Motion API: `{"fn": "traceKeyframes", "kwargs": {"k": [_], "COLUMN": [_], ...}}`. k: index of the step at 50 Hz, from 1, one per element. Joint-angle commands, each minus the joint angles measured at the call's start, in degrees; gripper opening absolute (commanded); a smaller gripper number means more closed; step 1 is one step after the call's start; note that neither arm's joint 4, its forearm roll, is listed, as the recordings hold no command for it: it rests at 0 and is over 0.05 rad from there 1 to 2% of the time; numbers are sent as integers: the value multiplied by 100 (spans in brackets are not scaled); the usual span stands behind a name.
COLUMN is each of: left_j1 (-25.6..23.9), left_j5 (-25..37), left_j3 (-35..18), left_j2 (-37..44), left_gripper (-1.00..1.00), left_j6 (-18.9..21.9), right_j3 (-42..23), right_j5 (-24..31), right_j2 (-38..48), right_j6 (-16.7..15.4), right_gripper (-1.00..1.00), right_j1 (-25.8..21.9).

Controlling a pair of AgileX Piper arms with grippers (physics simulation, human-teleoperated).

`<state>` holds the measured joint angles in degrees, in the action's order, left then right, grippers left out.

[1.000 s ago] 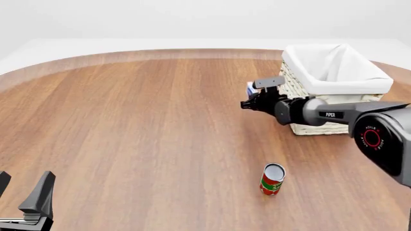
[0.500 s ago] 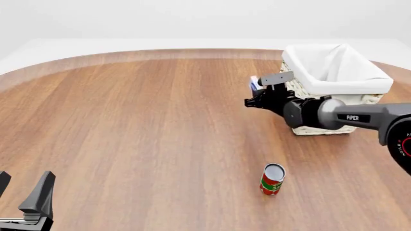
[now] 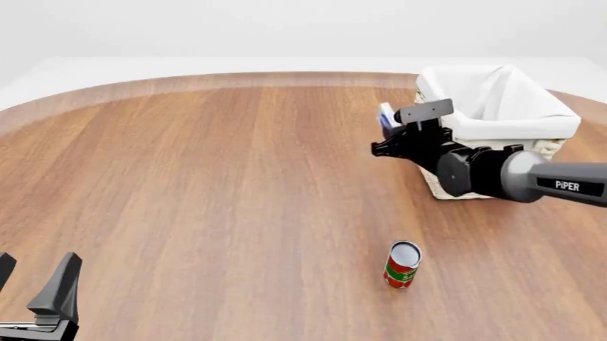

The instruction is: Pick up the alphabet soup and the cream cheese box, and put them in the basket.

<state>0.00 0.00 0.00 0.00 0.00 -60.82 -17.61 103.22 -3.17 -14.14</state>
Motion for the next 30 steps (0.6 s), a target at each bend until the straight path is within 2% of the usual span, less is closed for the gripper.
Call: {"fn": "traceKeyframes", "kwargs": {"k": [1,30], "left_j1": [0,0], "left_j5": [0,0], "left_j3": [0,0], "left_j2": [0,0], "left_gripper": [100,100], "left_j6": [0,0], "right_j3": [218,493], "right_j5": [3,229], "right_j2": [-486,-1438], "right_j6": [-61,-167], "right_gripper": [-100,-100], "right_j1": [27,386]}}
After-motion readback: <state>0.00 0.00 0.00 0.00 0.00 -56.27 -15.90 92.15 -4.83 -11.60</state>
